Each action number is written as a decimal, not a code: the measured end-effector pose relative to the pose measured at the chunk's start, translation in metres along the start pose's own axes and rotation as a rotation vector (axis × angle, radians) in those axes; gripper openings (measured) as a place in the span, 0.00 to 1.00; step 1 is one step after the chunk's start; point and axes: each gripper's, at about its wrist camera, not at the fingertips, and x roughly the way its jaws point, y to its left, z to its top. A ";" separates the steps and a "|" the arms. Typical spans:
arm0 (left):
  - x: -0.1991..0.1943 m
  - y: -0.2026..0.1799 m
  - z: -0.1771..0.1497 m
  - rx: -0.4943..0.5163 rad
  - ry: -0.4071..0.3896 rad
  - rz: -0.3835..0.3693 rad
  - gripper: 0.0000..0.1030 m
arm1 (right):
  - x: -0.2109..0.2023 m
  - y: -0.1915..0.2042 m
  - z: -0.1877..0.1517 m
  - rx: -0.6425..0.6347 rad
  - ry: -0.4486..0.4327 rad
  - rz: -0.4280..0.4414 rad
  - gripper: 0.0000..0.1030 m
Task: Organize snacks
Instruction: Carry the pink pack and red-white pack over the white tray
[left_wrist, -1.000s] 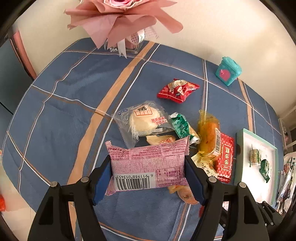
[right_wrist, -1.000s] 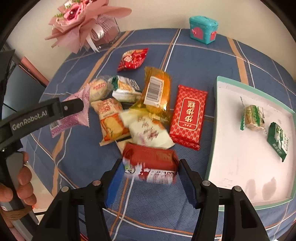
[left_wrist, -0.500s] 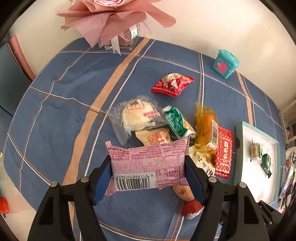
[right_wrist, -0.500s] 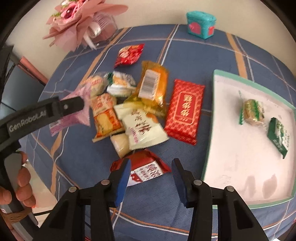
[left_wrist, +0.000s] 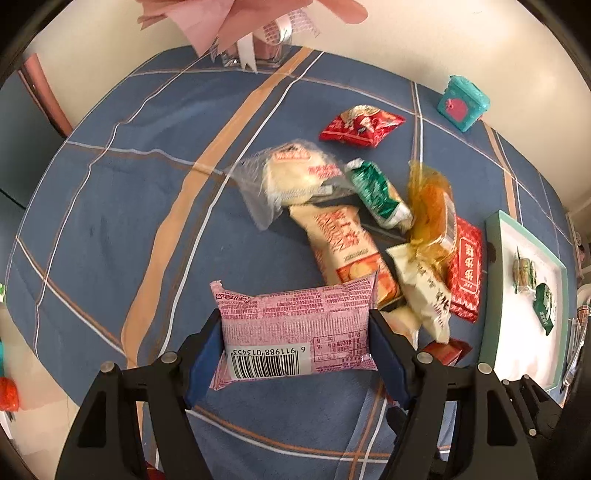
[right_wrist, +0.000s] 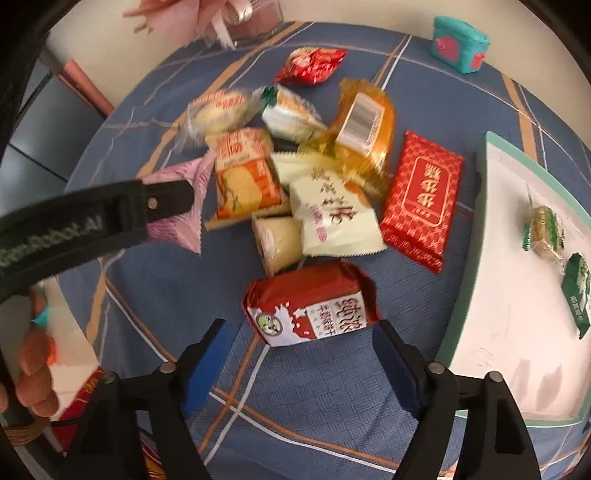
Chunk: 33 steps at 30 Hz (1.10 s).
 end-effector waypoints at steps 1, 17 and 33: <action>0.001 0.001 -0.002 -0.002 0.003 0.001 0.74 | 0.003 0.002 -0.001 -0.013 0.004 -0.018 0.81; 0.013 -0.002 -0.001 -0.011 0.061 0.024 0.74 | 0.021 0.002 0.003 0.017 0.006 -0.056 0.75; 0.019 0.000 0.001 -0.020 0.070 0.023 0.74 | 0.014 0.013 0.016 0.009 0.001 -0.070 0.65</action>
